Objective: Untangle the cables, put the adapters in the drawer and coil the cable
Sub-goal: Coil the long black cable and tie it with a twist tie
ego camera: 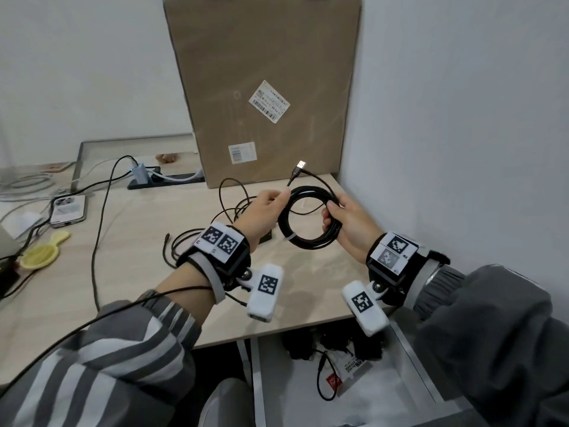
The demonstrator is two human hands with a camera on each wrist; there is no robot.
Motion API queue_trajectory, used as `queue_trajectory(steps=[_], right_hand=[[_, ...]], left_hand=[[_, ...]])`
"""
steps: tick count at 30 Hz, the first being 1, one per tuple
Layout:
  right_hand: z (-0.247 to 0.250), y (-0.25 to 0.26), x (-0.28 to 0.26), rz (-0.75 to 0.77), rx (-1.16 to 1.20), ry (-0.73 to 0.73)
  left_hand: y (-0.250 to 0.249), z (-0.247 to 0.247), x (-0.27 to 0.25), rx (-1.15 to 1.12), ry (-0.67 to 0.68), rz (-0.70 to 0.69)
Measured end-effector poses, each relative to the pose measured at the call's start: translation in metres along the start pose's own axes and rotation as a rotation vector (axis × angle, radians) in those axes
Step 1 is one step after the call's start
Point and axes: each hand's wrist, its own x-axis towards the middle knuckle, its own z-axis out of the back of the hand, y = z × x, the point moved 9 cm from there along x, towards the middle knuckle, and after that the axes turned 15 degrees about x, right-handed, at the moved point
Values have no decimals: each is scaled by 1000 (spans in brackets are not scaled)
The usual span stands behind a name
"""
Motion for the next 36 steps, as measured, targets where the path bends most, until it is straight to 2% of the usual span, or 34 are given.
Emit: queue_trajectory(steps=[2,7,11,15,20,25,28,31,34,36], right_hand=[[-4,-4,-1,-29,10,13],[-2,-2,2,-47,28,-28],[-2,-4,3,-47,150,-30],[-4,-1,0,-15,176,-26],[-8,6,-1,41,48,-8],[-14,20,-10,145,-178,-35],[-14,22,-8,142,-254,-69],[-15,18,-4,111,-346,-33],[-20,14,-3,129,-594,74],[-21,10,-3,96,-719,94]], left_hand=[[-4,-13,1,-118,37,5],[-1,-21,1,-303,-13,8],[5,-22,4,-423,3,95],[8,-21,2,-527,21,170],[2,-19,1,-396,44,179],[1,-19,1,-319,79,172],[-2,-24,-2,-288,123,145],[-10,-25,-4,-165,143,60],[-20,-22,-7,4,150,-85],[-24,-19,-8,108,131,-135]])
